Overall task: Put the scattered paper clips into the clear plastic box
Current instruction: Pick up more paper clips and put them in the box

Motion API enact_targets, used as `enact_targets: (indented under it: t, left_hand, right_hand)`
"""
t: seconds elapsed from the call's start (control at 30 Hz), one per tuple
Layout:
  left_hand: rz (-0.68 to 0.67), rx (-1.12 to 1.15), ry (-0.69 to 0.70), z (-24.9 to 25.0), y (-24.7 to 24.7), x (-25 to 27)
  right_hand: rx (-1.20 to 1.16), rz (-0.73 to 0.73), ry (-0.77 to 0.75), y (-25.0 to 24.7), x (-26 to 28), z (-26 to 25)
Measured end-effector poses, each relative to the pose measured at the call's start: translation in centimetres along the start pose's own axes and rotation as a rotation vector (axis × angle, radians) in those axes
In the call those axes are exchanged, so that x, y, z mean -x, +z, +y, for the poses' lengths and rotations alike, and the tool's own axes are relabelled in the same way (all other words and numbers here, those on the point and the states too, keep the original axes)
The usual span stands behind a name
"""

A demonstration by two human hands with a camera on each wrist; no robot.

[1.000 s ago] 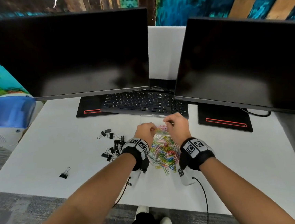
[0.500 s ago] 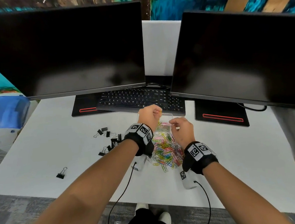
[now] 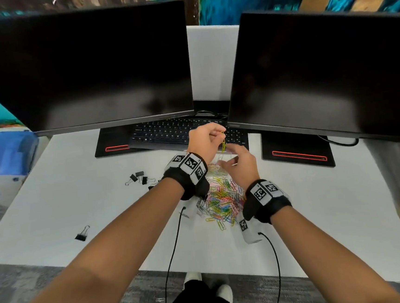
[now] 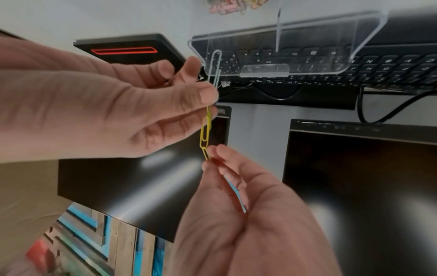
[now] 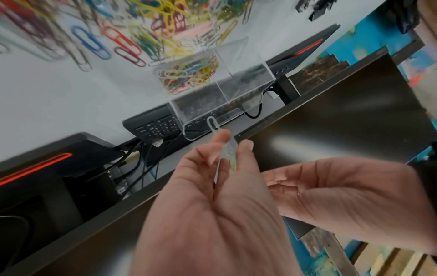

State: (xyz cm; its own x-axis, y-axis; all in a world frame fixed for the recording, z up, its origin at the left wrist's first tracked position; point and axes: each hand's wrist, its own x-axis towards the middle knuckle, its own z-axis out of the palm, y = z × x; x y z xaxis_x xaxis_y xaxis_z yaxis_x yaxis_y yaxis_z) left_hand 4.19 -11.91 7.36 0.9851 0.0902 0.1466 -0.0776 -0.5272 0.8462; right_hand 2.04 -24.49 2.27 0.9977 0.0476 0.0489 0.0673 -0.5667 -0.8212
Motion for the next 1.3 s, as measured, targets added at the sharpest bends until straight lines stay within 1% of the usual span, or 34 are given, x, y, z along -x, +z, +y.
enact_targets:
  t: [0.1,0.33,0.43,0.57,0.7,0.77,0.83,0.93,0.97,1.03,1.1,1.17,1.3]
  left_hand:
    - [0.015,0.025,0.010,0.4,-0.4,0.0]
    - [0.088,0.068,0.011,0.3,-0.9,0.1]
    - [0.092,0.034,-0.018,-0.5,-1.0,0.3]
    - [0.016,-0.070,-0.110,-2.1,-1.4,1.1]
    - [-0.023,-0.145,-0.150,-4.0,-2.2,2.6]
    - [-0.028,-0.182,-0.167,-4.7,-2.5,3.8]
    - [-0.037,-0.226,-0.189,-5.6,-2.3,5.1]
    - [-0.147,-0.296,-0.264,-7.6,-1.5,7.1]
    - [-0.191,-0.329,-0.292,-8.3,-1.2,7.7]
    - [-0.253,-0.401,-0.342,-9.5,-0.7,8.9]
    - [-0.294,-0.437,-0.362,-10.1,-0.1,9.9]
    - [-0.323,-0.443,-0.353,-10.4,0.5,10.8]
    - [-0.308,-0.424,-0.336,-10.5,1.6,11.6]
  right_hand:
    - [-0.002,-0.039,-0.006,0.2,-0.6,-0.7]
    - [0.003,0.032,-0.071,0.3,-1.3,-1.2]
    - [0.013,0.004,-0.051,0.1,-1.5,-1.3]
    - [0.130,-0.092,-0.007,-0.4,-1.5,-0.9]
    - [0.132,-0.069,0.011,-1.0,-0.3,0.2]
    - [0.170,-0.068,0.035,-1.3,0.5,1.5]
    - [0.284,-0.139,0.084,-1.3,1.4,3.2]
    - [0.498,-0.328,0.226,-1.1,3.3,5.7]
    - [0.541,-0.356,0.268,-1.1,4.0,6.3]
    - [0.604,-0.363,0.304,-1.0,5.2,7.3]
    - [0.634,-0.346,0.279,-0.9,6.3,7.7]
    - [0.598,-0.328,0.228,-0.6,7.0,7.6]
    - [0.468,-0.331,0.143,0.0,7.1,6.5]
